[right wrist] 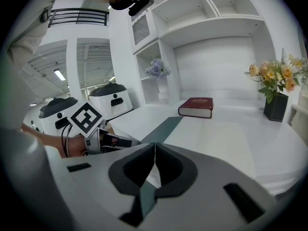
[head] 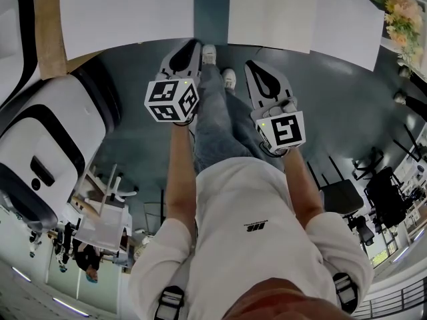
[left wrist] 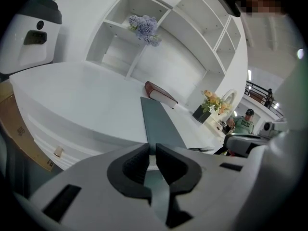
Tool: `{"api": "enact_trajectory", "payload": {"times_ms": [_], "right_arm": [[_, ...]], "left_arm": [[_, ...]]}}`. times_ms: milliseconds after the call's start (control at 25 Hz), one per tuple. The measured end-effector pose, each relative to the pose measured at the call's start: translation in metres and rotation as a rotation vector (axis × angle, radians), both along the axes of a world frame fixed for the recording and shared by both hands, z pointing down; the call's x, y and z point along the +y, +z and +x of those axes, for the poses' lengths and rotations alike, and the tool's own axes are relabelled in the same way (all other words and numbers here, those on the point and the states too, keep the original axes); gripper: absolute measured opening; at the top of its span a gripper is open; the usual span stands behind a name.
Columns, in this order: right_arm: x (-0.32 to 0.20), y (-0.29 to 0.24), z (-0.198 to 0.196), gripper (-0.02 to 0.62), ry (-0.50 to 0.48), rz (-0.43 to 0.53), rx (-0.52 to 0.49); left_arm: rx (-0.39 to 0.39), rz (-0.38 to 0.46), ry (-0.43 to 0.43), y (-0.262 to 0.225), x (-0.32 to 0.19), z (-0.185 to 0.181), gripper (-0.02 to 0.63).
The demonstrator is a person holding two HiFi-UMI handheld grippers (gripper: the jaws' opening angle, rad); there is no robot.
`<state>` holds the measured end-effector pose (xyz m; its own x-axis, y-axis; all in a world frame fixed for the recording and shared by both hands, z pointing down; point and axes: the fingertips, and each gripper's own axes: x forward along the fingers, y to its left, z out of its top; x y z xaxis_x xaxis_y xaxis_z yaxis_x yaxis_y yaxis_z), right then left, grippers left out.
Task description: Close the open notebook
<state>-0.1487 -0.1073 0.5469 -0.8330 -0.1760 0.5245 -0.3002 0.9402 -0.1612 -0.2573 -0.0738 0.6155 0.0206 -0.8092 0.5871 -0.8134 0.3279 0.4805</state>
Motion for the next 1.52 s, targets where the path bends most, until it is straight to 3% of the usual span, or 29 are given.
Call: {"api": "enact_trajectory", "payload": {"times_ms": [200, 480, 760, 1520], "right_arm": [[0.0, 0.001, 0.001, -0.003, 0.0, -0.004, 0.001], [0.0, 0.001, 0.002, -0.003, 0.005, -0.009, 0.001], [-0.005, -0.003, 0.003, -0.003, 0.021, -0.008, -0.013], [-0.027, -0.052, 0.022, -0.003, 0.098, 0.035, -0.08]], "left_arm": [[0.01, -0.015, -0.008, 0.002, -0.001, 0.001, 0.0], [0.107, 0.025, 0.007, 0.004, -0.003, 0.004, 0.0], [-0.003, -0.016, 0.034, -0.008, -0.006, 0.004, 0.0], [-0.164, 0.013, 0.116, -0.089, -0.023, 0.03, 0.0]]}}
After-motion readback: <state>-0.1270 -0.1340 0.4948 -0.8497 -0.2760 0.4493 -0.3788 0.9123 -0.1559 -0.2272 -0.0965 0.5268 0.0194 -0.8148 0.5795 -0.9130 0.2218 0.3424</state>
